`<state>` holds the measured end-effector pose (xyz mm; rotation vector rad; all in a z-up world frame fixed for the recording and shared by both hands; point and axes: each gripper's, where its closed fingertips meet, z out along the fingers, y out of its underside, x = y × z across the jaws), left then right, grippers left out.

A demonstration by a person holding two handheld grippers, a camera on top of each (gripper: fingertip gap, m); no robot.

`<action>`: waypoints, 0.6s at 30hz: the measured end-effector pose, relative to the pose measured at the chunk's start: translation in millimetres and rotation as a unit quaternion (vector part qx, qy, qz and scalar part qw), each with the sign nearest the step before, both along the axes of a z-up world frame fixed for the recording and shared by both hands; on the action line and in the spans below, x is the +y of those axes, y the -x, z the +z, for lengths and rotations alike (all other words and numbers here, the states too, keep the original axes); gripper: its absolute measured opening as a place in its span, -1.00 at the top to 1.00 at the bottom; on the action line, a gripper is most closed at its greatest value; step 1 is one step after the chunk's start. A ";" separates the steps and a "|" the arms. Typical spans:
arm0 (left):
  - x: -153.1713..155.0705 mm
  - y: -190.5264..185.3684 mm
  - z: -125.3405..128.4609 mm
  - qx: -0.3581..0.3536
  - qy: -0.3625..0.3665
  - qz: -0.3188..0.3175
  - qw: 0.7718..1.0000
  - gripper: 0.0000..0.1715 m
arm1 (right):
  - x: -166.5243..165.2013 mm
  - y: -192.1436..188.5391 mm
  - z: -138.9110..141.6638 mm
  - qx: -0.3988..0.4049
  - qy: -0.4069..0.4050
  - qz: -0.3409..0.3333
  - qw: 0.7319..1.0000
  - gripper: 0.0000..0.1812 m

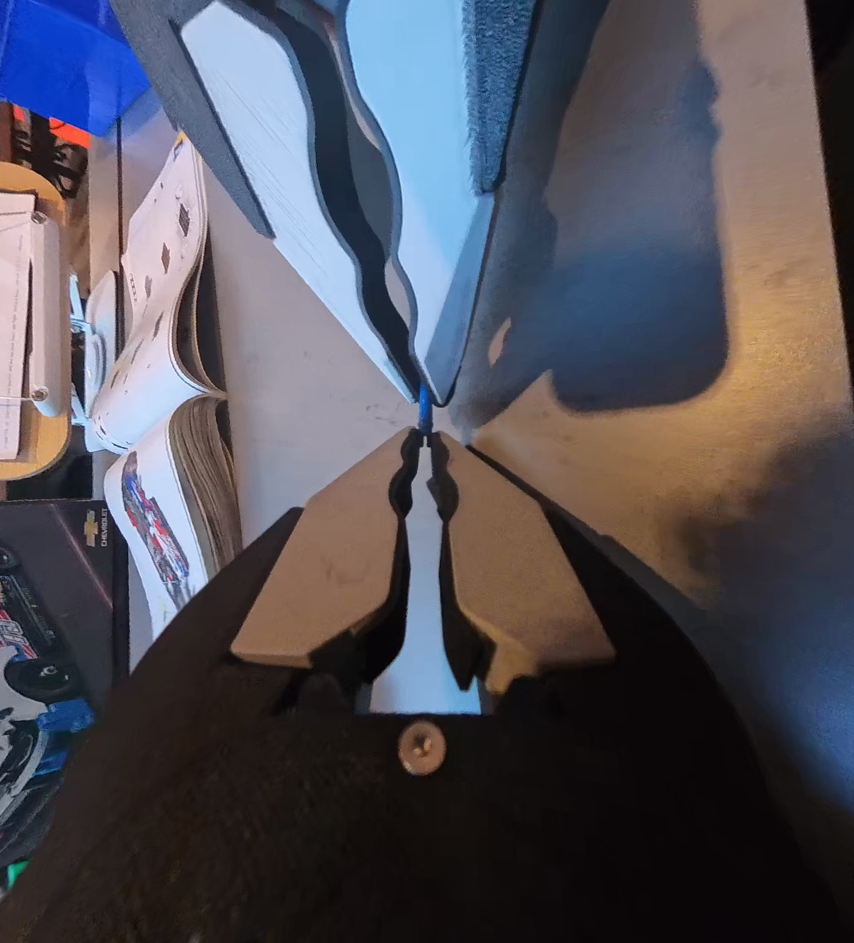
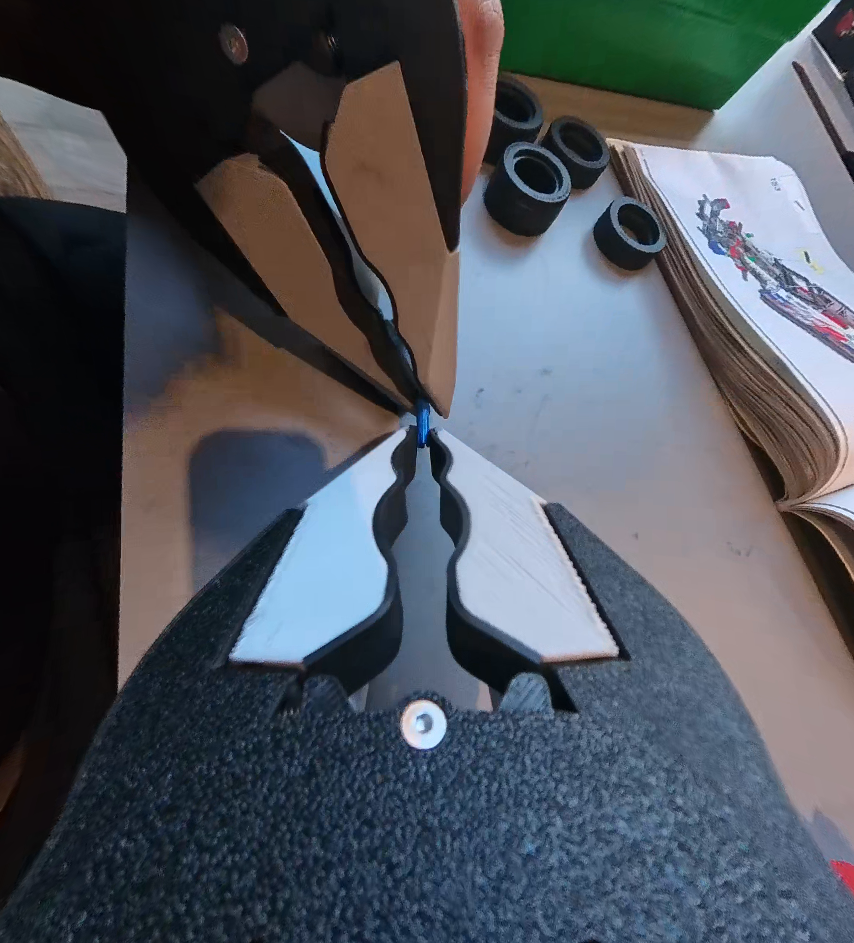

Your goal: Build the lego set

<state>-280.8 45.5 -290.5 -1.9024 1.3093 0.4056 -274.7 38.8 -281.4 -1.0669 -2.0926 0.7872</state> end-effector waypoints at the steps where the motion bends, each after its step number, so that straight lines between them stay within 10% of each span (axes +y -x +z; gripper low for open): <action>1: 0.3 0.4 -1.5 -0.004 0.004 0.008 1.000 0.98 | 0.5 0.2 -1.5 -0.003 0.001 -0.004 1.000 0.95; 18: -39.5 52.2 3.0 -0.236 0.116 0.182 0.947 0.79 | 6.6 -12.2 -10.4 -0.102 0.173 -0.043 0.979 0.95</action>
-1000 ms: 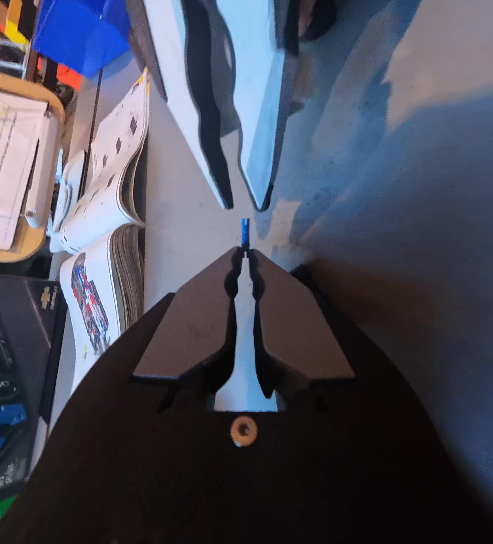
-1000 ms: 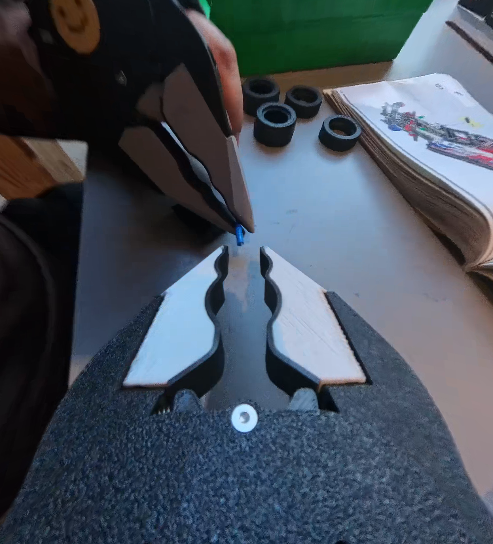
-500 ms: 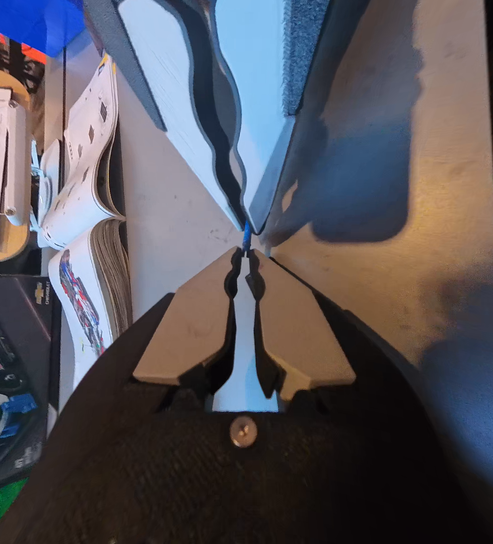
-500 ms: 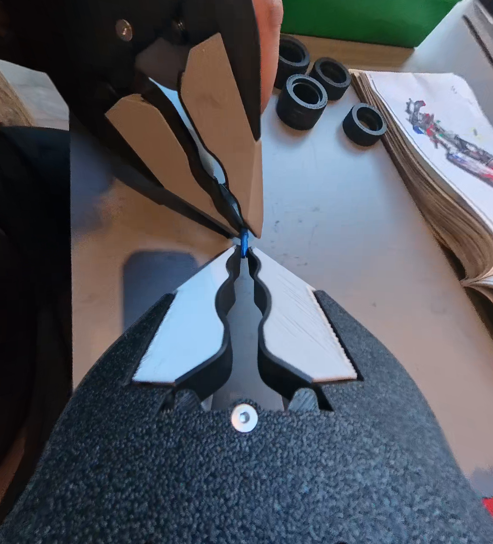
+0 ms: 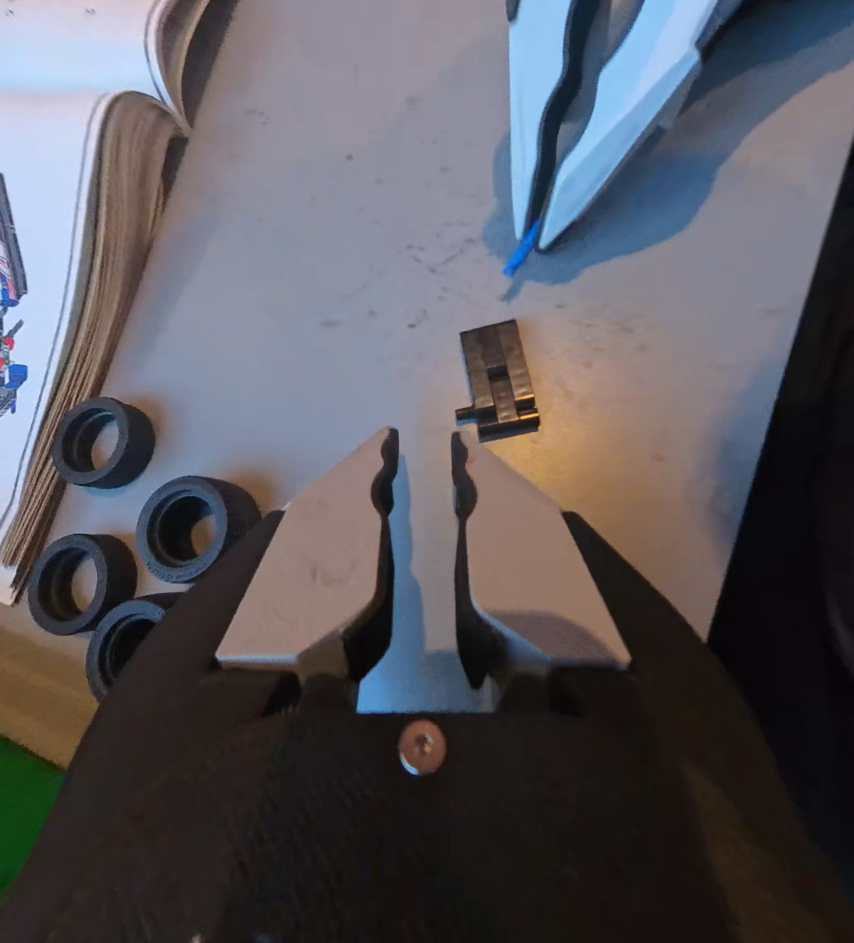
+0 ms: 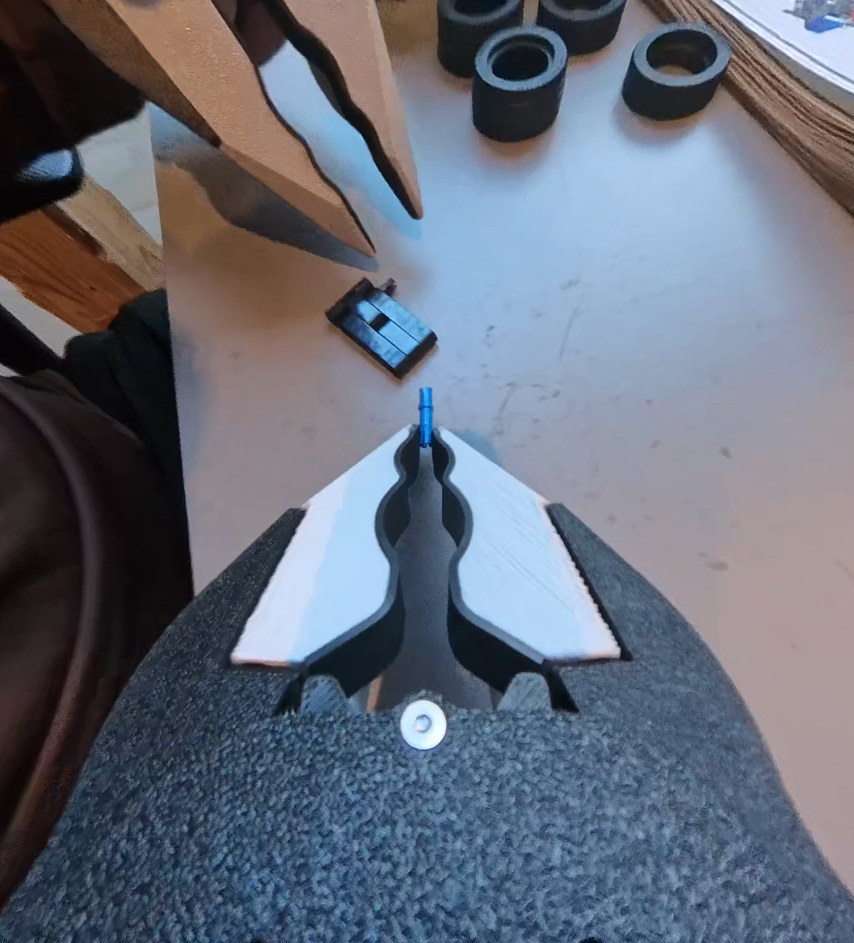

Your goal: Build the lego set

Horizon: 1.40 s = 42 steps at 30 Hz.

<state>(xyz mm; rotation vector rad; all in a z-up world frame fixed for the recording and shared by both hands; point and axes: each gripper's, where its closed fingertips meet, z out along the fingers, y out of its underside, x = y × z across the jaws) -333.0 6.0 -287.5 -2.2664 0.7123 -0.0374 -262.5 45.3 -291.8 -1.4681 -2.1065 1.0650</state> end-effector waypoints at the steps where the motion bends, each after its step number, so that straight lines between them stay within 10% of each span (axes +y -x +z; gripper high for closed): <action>1: 0.5 -0.3 -4.2 0.011 0.007 -0.002 1.000 0.77 | 3.7 -0.7 -2.2 -0.004 -0.011 -0.003 1.000 0.95; 13: 8.5 -72.7 -11.6 -0.007 0.012 -0.101 0.995 0.89 | 16.8 -21.1 -9.1 -0.039 -0.007 0.002 0.999 0.95; 24: 29.7 -59.3 9.4 -0.059 0.000 -0.009 0.998 0.35 | 17.7 -19.8 -9.0 -0.016 -0.030 0.025 0.999 0.95; 42: 68.2 1.1 49.2 -0.122 -0.193 0.023 0.973 0.53 | 25.1 -6.8 -4.3 0.006 -0.014 0.026 1.000 0.96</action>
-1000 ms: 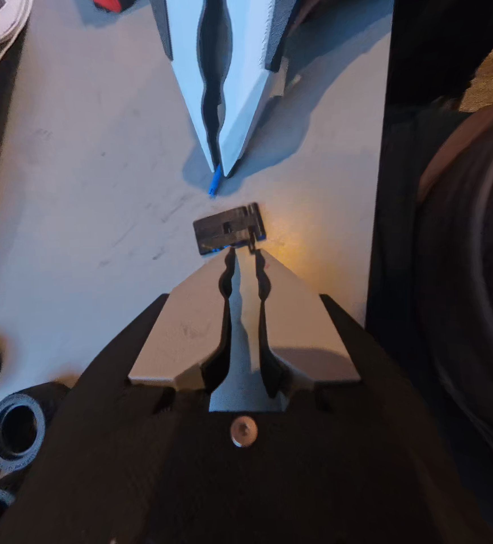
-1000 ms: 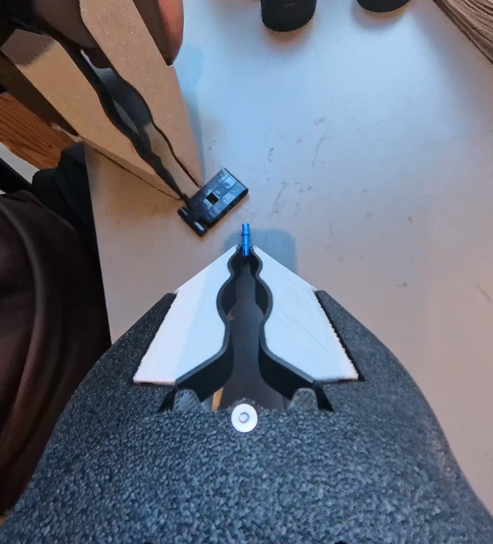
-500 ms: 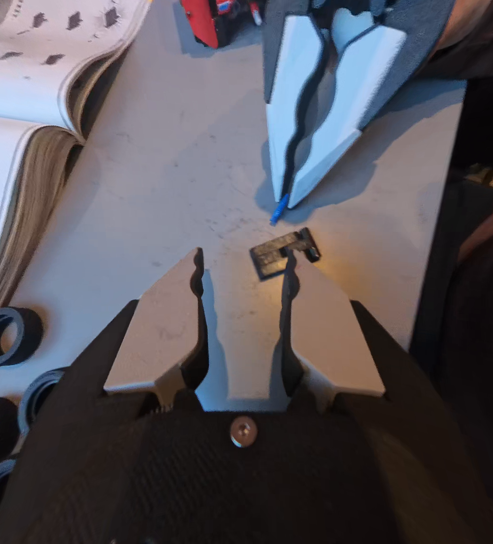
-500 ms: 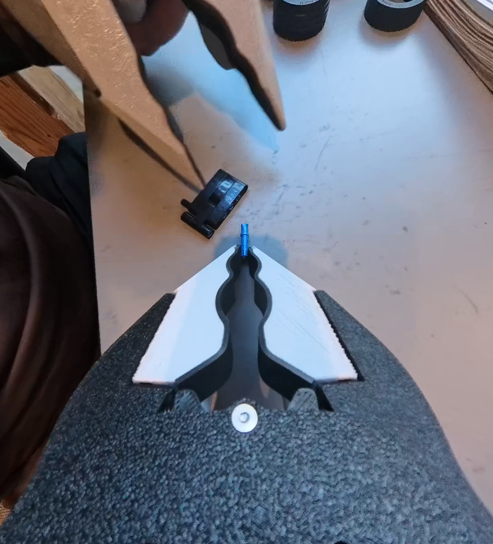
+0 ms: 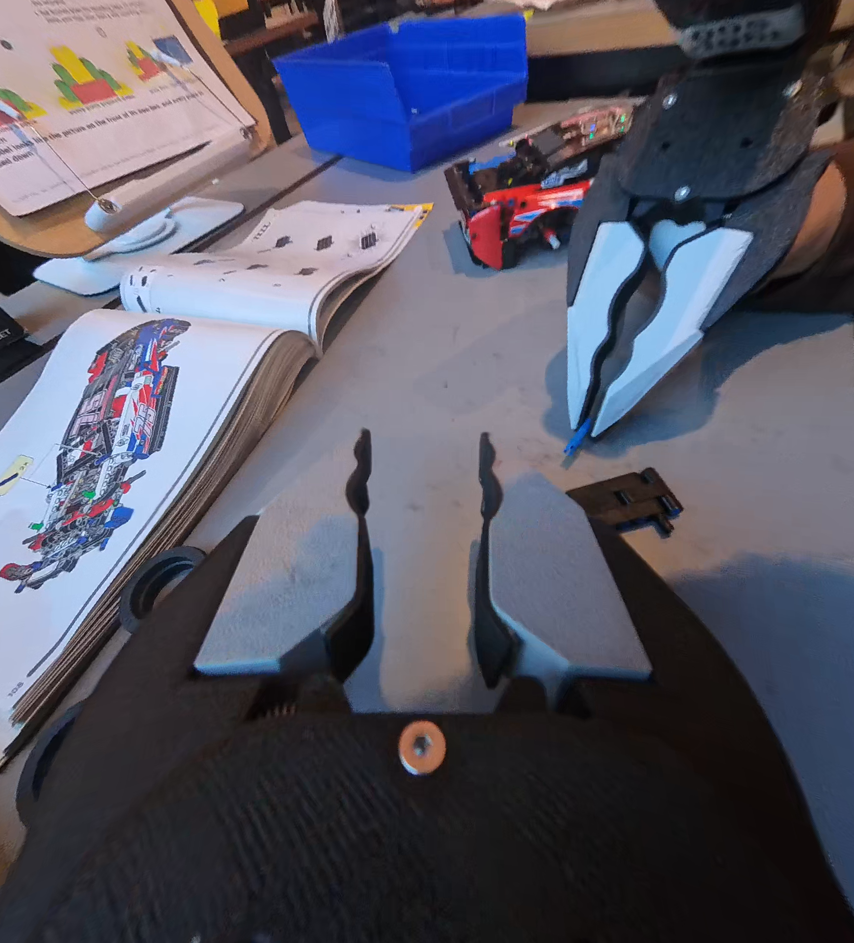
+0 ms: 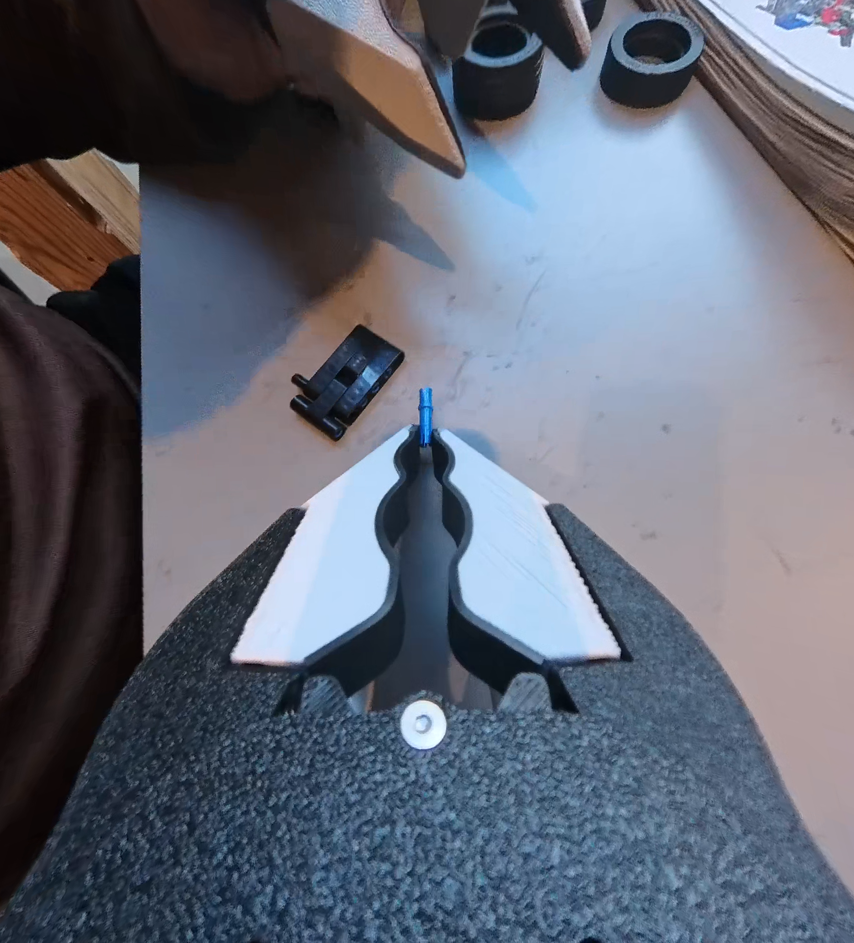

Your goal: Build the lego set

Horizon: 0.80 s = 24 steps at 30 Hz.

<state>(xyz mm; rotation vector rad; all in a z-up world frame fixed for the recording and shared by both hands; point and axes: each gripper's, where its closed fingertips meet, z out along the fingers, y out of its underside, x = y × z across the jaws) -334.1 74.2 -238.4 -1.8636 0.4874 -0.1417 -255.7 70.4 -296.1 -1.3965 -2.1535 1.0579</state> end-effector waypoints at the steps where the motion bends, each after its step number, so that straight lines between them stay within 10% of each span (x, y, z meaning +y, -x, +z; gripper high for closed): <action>1: -1.1 0.6 2.9 -0.010 -0.006 -0.003 1.000 0.56 | 0.3 1.7 1.5 0.005 0.002 0.002 1.000 0.96; 24: -6.6 -9.3 3.4 -0.021 -0.003 -0.047 0.999 0.70 | 2.6 25.1 18.3 0.059 0.017 0.028 0.998 0.96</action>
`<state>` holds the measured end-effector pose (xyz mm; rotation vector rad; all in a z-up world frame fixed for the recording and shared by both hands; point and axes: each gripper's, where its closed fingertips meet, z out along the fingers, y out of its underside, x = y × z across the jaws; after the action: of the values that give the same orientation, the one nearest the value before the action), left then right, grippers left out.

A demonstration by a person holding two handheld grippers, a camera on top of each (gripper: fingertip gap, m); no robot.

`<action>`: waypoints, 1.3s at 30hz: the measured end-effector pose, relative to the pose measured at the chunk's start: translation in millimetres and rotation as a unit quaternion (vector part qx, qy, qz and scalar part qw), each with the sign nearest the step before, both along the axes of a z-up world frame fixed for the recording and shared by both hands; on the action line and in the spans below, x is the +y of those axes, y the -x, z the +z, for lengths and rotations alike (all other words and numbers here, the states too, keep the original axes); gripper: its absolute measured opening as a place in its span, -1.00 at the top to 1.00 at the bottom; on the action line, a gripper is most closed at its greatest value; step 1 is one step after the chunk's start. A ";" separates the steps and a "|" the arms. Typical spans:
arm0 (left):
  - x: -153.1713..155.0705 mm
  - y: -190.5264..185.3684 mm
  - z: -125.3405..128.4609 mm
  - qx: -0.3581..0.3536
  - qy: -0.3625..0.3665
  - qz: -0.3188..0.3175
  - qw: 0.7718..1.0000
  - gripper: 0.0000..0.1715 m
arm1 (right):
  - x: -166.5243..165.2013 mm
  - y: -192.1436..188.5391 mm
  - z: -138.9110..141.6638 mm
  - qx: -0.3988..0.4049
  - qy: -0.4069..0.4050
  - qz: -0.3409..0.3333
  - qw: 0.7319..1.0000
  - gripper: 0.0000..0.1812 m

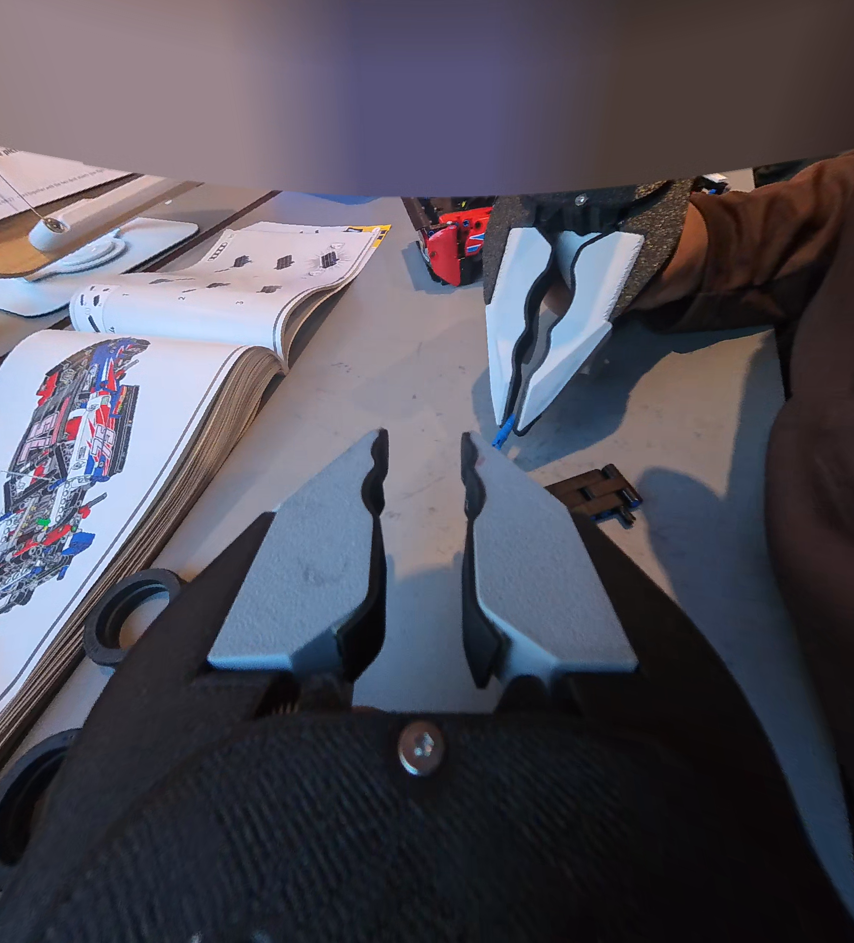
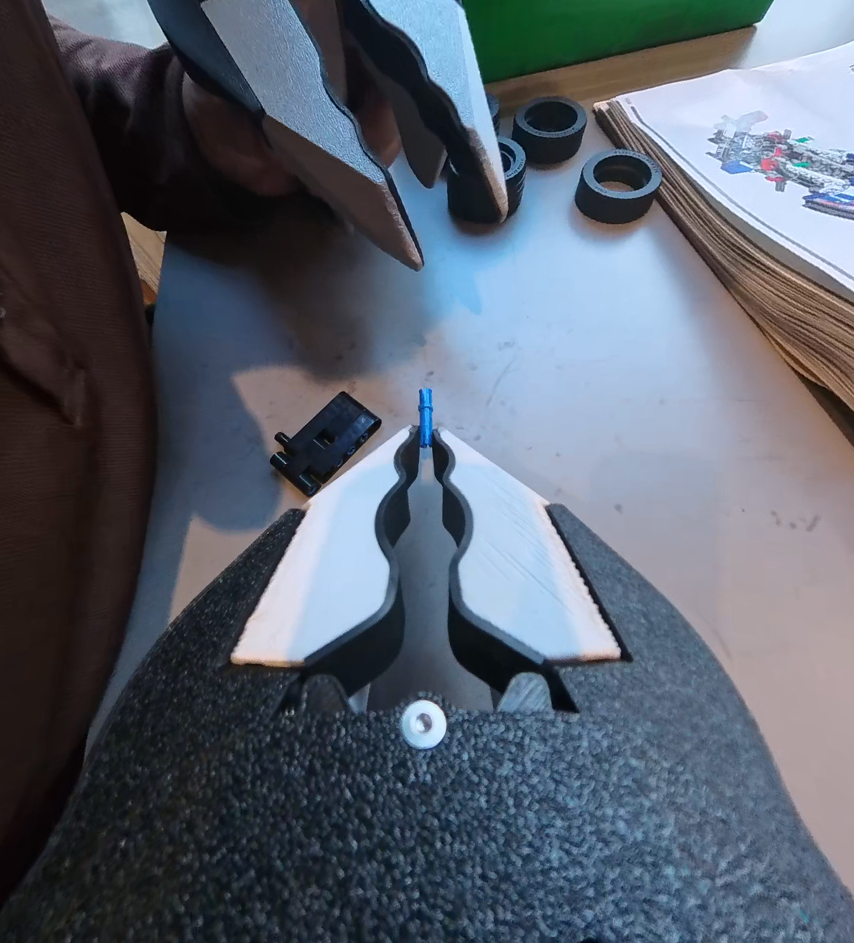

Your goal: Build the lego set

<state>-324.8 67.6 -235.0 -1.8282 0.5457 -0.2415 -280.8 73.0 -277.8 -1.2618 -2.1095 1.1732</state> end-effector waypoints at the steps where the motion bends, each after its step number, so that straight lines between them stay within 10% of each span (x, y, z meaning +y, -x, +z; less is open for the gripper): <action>1: 0.1 -0.2 -0.2 0.000 0.001 0.000 1.000 0.70 | 0.0 -0.1 0.4 0.001 0.002 0.001 1.000 0.96; 39: -2.6 6.6 3.7 -0.015 -0.007 0.020 1.000 0.67 | 6.0 -7.1 15.1 0.024 0.049 -0.012 0.998 0.95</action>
<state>-331.4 65.1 -231.3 -1.8178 0.4882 -0.2380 -273.7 79.0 -262.7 -1.2842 -2.0185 1.2990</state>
